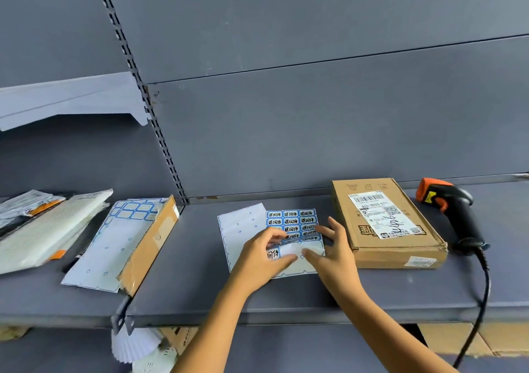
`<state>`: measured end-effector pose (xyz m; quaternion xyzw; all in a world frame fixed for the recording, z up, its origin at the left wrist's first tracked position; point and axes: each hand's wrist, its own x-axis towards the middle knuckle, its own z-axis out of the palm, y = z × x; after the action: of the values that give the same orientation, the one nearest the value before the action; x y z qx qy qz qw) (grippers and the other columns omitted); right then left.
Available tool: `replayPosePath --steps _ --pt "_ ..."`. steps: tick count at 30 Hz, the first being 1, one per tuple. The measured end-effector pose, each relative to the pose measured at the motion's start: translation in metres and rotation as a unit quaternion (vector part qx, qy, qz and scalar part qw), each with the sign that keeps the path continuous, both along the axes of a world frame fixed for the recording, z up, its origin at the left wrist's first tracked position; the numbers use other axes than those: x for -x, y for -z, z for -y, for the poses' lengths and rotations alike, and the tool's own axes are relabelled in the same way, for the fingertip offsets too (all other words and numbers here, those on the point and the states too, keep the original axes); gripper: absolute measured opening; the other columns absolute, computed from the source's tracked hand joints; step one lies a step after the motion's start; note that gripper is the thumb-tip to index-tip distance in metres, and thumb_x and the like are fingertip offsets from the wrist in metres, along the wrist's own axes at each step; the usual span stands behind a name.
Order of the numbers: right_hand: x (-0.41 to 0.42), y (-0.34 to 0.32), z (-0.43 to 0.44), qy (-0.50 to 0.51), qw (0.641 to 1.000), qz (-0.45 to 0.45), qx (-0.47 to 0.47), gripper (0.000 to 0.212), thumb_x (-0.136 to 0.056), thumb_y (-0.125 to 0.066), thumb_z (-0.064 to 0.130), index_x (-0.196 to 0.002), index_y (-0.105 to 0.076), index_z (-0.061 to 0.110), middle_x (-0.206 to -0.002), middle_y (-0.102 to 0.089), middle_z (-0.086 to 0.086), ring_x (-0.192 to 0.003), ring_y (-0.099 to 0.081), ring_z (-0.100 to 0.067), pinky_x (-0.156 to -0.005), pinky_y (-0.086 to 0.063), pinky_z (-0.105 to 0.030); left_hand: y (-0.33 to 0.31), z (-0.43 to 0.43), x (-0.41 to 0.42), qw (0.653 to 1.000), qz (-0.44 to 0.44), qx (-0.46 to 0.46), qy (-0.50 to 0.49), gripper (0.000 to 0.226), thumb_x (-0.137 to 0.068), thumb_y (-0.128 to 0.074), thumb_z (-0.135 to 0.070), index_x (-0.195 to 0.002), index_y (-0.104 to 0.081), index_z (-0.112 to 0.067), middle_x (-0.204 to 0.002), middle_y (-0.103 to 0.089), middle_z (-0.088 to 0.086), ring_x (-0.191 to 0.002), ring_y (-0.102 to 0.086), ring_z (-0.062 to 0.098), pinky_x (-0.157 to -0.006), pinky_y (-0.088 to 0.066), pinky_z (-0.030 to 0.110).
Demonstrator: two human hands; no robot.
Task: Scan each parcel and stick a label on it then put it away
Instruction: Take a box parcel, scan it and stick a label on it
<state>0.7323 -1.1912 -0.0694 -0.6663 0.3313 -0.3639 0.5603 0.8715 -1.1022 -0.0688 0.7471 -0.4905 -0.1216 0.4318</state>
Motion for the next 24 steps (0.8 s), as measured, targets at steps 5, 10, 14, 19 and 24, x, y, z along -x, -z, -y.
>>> replayPosePath --steps 5,10,14,19,24 --pt "0.003 -0.004 0.009 0.056 0.983 0.122 -0.122 0.072 -0.083 -0.063 -0.009 -0.142 -0.030 0.015 -0.126 -0.050 0.001 -0.107 -0.056 -0.014 -0.076 -0.050 -0.020 -0.001 -0.013 0.001 0.996 -0.076 -0.004 0.038 0.036 -0.073 -0.080 -0.019 -0.101 -0.064 -0.033 -0.108 -0.066 -0.018 -0.103 -0.058 -0.007 -0.090 -0.044 0.010" --pt "-0.001 -0.004 0.013 0.074 0.969 0.155 -0.178 0.059 -0.083 -0.064 -0.007 -0.133 -0.038 0.013 -0.118 -0.057 -0.005 -0.091 -0.060 -0.010 -0.080 -0.051 -0.028 -0.004 -0.010 0.009 0.998 -0.008 -0.040 0.057 0.055 -0.066 -0.084 -0.032 -0.113 -0.055 -0.039 -0.114 -0.055 -0.024 -0.106 -0.051 -0.011 -0.091 -0.039 0.007" --pt "-0.002 -0.009 0.011 0.019 0.956 0.170 -0.240 0.041 -0.085 -0.066 0.002 -0.120 -0.044 0.005 -0.105 -0.066 -0.008 -0.086 -0.067 -0.015 -0.071 -0.054 -0.026 -0.004 -0.008 0.011 0.998 0.041 -0.031 0.043 0.052 -0.071 -0.080 -0.032 -0.117 -0.057 -0.031 -0.111 -0.054 -0.023 -0.105 -0.051 -0.004 -0.092 -0.043 0.017" --pt "-0.012 -0.009 0.002 -0.118 0.972 0.083 -0.187 0.024 -0.082 -0.062 -0.008 -0.098 -0.067 0.010 -0.100 -0.073 -0.012 -0.093 -0.069 -0.024 -0.077 -0.056 -0.035 -0.002 -0.002 0.011 0.998 0.056 0.004 0.036 0.042 -0.074 -0.079 -0.026 -0.112 -0.062 -0.023 -0.104 -0.058 -0.017 -0.098 -0.054 -0.001 -0.087 -0.046 0.022" --pt "-0.013 -0.007 0.011 -0.122 0.968 0.135 -0.174 0.028 -0.084 -0.056 -0.015 -0.099 -0.065 0.006 -0.100 -0.072 -0.017 -0.089 -0.070 -0.027 -0.071 -0.057 -0.034 -0.002 0.003 0.017 0.998 0.039 0.042 0.008 0.041 -0.072 -0.080 -0.026 -0.108 -0.062 -0.023 -0.104 -0.061 -0.015 -0.097 -0.055 -0.001 -0.085 -0.045 0.016"
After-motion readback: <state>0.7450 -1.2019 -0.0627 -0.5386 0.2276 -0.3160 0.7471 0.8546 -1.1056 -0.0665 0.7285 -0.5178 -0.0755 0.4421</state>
